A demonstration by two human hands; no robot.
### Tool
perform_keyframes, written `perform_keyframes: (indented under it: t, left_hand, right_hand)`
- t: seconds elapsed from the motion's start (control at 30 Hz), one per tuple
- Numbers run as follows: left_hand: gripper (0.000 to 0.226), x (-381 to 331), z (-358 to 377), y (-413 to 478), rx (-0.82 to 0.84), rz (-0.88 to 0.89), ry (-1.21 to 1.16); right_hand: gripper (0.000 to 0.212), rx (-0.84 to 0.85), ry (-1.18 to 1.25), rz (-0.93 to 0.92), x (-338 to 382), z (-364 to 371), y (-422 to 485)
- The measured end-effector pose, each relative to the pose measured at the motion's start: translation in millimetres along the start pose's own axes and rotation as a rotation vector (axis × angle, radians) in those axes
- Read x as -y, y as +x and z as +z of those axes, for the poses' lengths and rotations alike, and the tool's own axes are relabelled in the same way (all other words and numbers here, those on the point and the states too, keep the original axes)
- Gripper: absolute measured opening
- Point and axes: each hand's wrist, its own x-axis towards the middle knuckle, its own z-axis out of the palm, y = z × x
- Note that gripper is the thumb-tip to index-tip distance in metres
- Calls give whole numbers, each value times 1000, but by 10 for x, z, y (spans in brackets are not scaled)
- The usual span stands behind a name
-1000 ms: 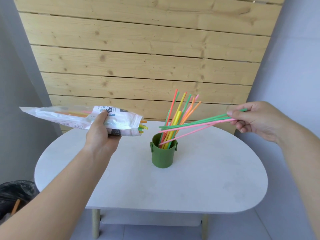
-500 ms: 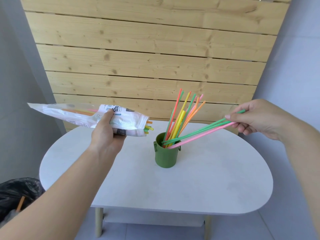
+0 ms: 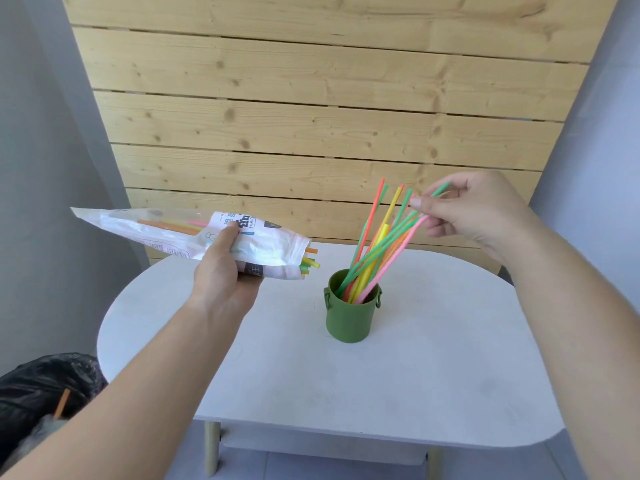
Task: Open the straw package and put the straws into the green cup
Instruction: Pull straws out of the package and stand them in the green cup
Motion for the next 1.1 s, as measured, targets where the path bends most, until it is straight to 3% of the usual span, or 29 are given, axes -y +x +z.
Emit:
perform_keyframes:
  t: [0.37, 0.73, 0.8, 0.97, 1.03, 1.1]
  left_hand:
    - [20, -21, -41, 44, -16, -4, -17]
    - [26, -7, -3, 6, -19, -10, -19]
    - [22, -19, 4, 2, -17, -14, -21]
    - [28, -58, 28, -16, 0, -6, -39]
    - [30, -64, 48, -23, 8, -3, -50]
    - [25, -65, 80, -37, 15, -3, -55]
  right_hand:
    - [34, -58, 24, 28, 1, 333, 169]
    - [65, -75, 7, -61, -108, 546, 192]
    - [57, -130, -22, -102, -97, 549, 174]
    - [6, -312, -41, -219, 18, 532, 16]
    - [22, -213, -106, -217, 33, 635, -99]
    - [37, -7, -100, -136, 36, 807, -251]
